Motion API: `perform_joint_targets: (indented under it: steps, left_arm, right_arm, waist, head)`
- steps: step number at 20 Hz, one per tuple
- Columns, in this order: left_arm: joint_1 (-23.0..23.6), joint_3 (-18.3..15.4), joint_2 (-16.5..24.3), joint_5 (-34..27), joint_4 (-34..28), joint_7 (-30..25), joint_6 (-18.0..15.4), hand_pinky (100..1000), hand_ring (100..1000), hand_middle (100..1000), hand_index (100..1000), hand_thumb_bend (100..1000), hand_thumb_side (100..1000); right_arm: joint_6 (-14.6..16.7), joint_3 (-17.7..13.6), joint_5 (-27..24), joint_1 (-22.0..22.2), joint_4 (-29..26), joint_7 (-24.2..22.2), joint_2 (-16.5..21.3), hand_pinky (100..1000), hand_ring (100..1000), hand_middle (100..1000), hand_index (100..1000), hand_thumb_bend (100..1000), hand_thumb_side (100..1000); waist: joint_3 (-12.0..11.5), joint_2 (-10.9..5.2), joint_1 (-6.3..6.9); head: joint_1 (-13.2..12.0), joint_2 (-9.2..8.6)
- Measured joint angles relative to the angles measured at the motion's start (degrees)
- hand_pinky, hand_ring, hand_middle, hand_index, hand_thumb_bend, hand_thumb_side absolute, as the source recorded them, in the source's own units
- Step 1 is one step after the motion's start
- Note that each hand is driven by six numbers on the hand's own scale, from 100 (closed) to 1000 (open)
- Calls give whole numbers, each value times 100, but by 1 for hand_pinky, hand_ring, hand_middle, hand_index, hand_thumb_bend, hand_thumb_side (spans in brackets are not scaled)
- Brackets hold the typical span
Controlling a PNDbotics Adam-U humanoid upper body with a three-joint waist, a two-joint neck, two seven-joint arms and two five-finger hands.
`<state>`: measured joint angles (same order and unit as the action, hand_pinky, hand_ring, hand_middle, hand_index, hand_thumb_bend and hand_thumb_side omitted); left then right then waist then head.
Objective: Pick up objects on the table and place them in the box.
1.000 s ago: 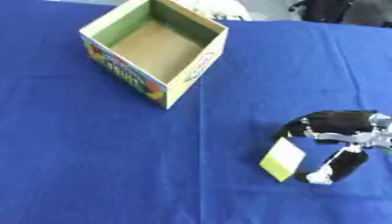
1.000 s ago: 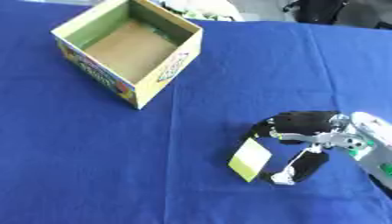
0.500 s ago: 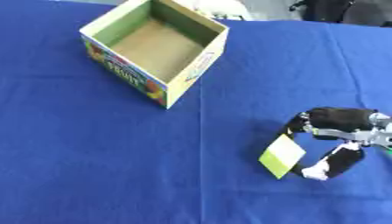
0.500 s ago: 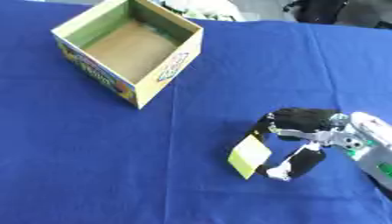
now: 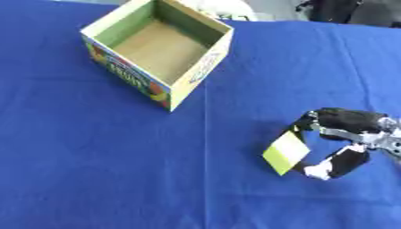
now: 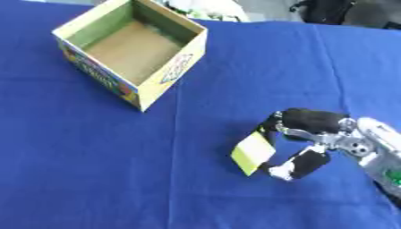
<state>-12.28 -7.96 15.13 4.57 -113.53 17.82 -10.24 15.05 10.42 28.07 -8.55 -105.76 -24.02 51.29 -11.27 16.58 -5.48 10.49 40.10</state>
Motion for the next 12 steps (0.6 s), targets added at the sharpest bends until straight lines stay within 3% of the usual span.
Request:
perform_joint_targets:
  steps: [7, 12]
  left_arm:
    - [0, 0, 0, 0, 0, 0, 0, 808, 764, 958, 742, 183, 823]
    - [-12, 2, 0, -2, 0, -8, 6, 808, 765, 958, 742, 181, 824]
  right_arm:
    - [-304, -368, -252, -381, -183, 322, 257, 769, 655, 470, 634, 108, 634]
    - [-458, -438, -516, -1124, -115, 380, 488, 773, 654, 500, 633, 100, 648]
  waist:
    - [-6, -1, -19]
    - [-92, -1, -43]
  head:
    - [1, -62]
    - [59, -97]
